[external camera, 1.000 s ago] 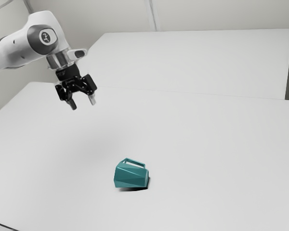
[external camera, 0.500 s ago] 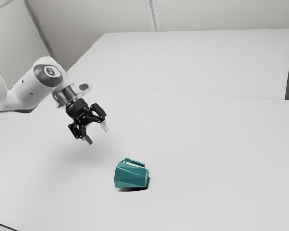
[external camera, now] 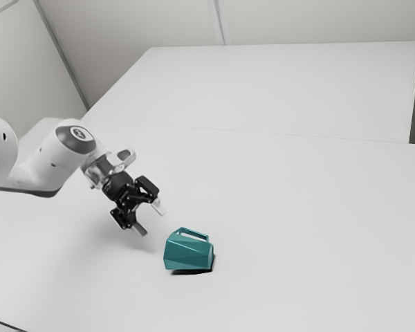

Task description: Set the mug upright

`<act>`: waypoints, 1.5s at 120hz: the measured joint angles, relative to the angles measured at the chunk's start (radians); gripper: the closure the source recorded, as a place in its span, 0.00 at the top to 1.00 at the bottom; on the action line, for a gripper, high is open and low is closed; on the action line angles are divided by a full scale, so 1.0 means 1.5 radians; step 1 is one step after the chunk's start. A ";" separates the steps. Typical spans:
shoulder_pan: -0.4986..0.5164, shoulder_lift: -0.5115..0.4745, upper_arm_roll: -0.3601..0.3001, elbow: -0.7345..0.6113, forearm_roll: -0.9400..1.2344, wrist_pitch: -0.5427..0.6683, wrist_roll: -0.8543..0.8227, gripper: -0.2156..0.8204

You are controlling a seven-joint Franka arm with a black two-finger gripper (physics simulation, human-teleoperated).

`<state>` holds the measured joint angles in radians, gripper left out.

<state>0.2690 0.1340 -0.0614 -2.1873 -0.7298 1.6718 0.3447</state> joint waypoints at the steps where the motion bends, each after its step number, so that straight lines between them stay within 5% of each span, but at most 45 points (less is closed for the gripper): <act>1: 0.000 0.000 0.000 -0.001 -0.001 0.001 0.002 0.79; 160: -0.046 0.009 -0.040 -0.097 -0.208 0.126 0.304 0.79; 180: -0.048 0.009 -0.052 -0.097 -0.226 0.135 0.324 0.49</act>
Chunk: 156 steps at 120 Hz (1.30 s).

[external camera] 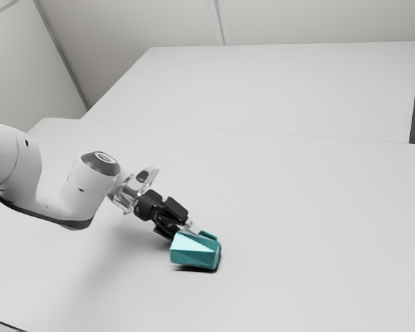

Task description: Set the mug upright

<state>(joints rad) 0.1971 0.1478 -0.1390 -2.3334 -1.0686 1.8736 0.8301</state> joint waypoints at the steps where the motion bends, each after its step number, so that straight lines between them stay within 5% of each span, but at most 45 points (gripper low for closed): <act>1: 0.000 0.000 0.000 0.000 -0.001 0.000 0.001 0.47; 21: -0.001 -0.001 -0.006 0.001 -0.009 0.005 0.020 0.20; 51: -0.001 -0.008 -0.014 0.016 -0.007 0.008 0.042 0.07; 103: -0.013 -0.065 -0.018 0.067 0.062 0.005 0.053 0.03; 156: -0.022 -0.068 -0.012 0.188 0.300 0.001 -0.015 0.03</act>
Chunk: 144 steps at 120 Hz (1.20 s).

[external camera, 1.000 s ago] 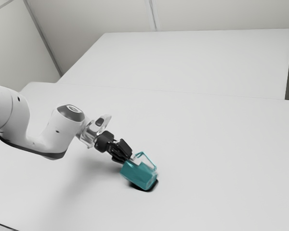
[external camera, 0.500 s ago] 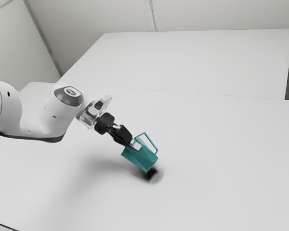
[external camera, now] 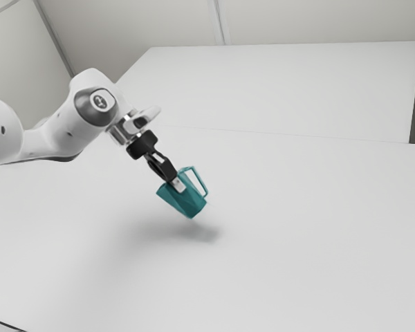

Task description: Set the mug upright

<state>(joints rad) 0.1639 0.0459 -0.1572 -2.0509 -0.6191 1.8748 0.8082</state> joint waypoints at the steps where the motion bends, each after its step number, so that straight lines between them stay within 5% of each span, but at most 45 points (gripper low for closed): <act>1: 0.000 0.000 0.000 0.003 0.005 0.000 -0.002 0.03; 63: -0.002 -0.009 0.000 0.062 0.321 0.011 -0.149 0.03; 144: -0.018 0.067 0.004 0.064 0.398 0.073 -0.338 0.03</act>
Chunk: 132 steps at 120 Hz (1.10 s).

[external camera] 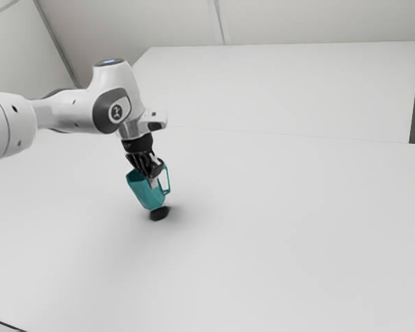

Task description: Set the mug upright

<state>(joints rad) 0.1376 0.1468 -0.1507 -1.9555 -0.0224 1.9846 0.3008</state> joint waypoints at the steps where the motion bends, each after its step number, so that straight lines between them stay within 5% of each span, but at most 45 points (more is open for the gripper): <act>1: 0.000 0.001 0.000 0.000 0.000 0.001 -0.001 0.03; 52: 0.001 0.029 0.010 0.000 0.000 0.014 -0.050 0.03; 87: 0.001 0.024 0.022 0.028 -0.002 0.013 -0.064 0.56; 132: -0.051 -0.046 0.021 0.153 -0.005 -0.080 -0.086 0.75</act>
<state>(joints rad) 0.0605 0.0773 -0.1195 -1.7257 -0.0305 1.8643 0.1722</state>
